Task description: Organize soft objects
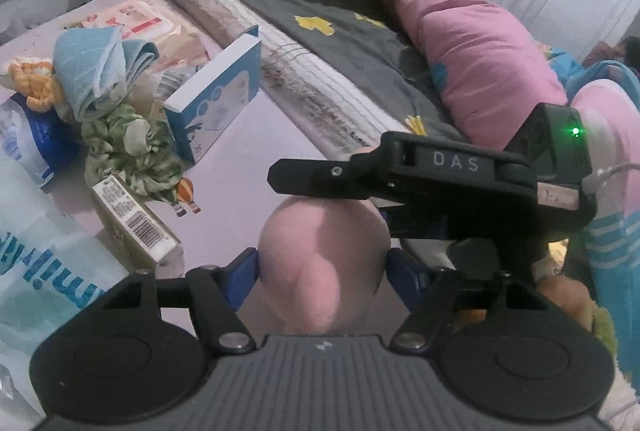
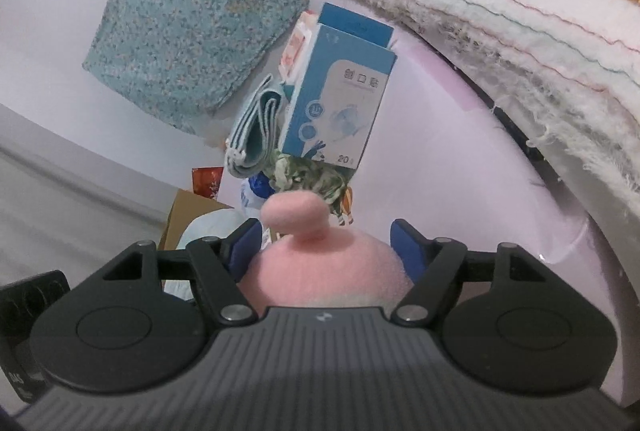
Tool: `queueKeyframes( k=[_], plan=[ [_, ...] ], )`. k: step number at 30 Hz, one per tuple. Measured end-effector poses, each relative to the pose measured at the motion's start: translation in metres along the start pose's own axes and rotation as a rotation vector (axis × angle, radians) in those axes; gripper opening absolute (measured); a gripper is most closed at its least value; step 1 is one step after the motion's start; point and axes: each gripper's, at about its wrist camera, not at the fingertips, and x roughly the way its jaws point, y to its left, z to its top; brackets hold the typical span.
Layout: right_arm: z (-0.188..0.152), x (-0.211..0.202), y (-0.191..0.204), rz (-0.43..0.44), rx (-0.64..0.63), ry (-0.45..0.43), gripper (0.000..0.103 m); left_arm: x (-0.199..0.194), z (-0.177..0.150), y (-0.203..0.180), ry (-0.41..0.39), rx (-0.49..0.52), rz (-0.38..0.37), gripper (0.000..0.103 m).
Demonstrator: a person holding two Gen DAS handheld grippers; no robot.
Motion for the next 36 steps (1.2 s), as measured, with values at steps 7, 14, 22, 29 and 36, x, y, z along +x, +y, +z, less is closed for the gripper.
queueKeyframes(
  k=[7, 14, 22, 29, 36],
  plan=[
    [-0.005, -0.015, -0.017, 0.059, 0.021, -0.030, 0.078, 0.000, -0.001, 0.008, 0.003, -0.027, -0.006, 0.070],
    [-0.011, -0.015, -0.023, 0.103, 0.049, -0.016, 0.079, 0.001, -0.002, 0.012, 0.012, -0.051, -0.021, 0.068],
    [-0.020, -0.044, 0.006, 0.107, 0.001, -0.064, 0.074, -0.029, -0.004, -0.003, -0.035, -0.015, -0.047, 0.066],
    [-0.021, -0.074, 0.080, 0.150, -0.153, -0.093, 0.073, -0.103, -0.008, -0.012, -0.172, 0.047, -0.030, 0.066],
    [-0.021, -0.052, 0.179, 0.255, -0.323, -0.025, 0.072, -0.191, -0.013, 0.018, -0.306, 0.010, 0.079, 0.066]
  ],
)
